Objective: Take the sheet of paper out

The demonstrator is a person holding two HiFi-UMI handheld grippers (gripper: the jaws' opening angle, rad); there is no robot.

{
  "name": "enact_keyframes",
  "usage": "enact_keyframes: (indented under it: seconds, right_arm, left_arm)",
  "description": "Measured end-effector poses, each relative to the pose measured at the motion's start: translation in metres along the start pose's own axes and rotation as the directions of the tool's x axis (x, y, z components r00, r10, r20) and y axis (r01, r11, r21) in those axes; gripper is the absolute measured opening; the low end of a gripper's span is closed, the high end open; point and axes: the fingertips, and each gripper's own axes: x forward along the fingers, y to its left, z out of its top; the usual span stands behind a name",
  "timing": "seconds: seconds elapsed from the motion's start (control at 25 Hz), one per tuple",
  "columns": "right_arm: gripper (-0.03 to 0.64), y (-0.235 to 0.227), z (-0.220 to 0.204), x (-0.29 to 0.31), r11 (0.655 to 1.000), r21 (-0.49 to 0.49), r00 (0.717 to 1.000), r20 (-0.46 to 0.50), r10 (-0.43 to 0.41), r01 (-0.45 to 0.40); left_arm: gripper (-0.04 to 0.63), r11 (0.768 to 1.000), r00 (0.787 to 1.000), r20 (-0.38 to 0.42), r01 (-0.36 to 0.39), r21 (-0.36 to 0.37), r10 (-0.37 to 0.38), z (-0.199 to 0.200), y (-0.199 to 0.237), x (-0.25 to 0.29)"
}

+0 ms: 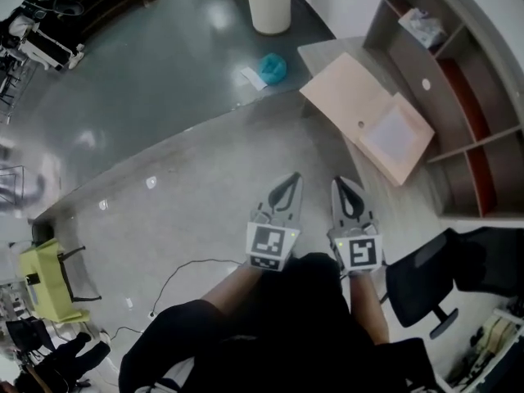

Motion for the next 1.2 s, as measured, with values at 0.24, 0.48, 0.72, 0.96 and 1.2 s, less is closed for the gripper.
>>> enact_keyframes:
  seconds: [0.24,0.48,0.72,0.96,1.2]
  right_arm:
    - [0.017,-0.011,-0.007,0.005,0.997,0.007,0.996,-0.034,-0.081,0.081]
    - [0.017,-0.034,-0.017,0.007,0.991,0.025,0.99,-0.064,-0.129,0.131]
    - [0.017,-0.062,-0.033,0.024,0.988,0.063,0.987,-0.082,-0.138,0.143]
    - [0.017,-0.09,-0.038,0.054,0.992,0.066,0.99,-0.091,-0.104,0.11]
    - [0.017,-0.125,-0.047,0.077,0.989,0.103,0.988,-0.119,-0.098,0.11]
  left_arm:
    - [0.046,0.997,0.996,-0.033,0.083,-0.007,-0.083,-0.004,0.006,0.019]
    - [0.046,0.989,0.987,-0.063,0.148,-0.01,-0.149,-0.011,-0.007,0.044]
    - [0.046,0.984,0.978,-0.11,0.178,0.0,-0.177,-0.022,-0.012,0.079]
    - [0.046,0.977,0.966,-0.155,0.213,0.023,-0.207,-0.018,-0.011,0.123]
    - [0.046,0.967,0.95,-0.199,0.253,0.033,-0.241,-0.014,-0.021,0.169]
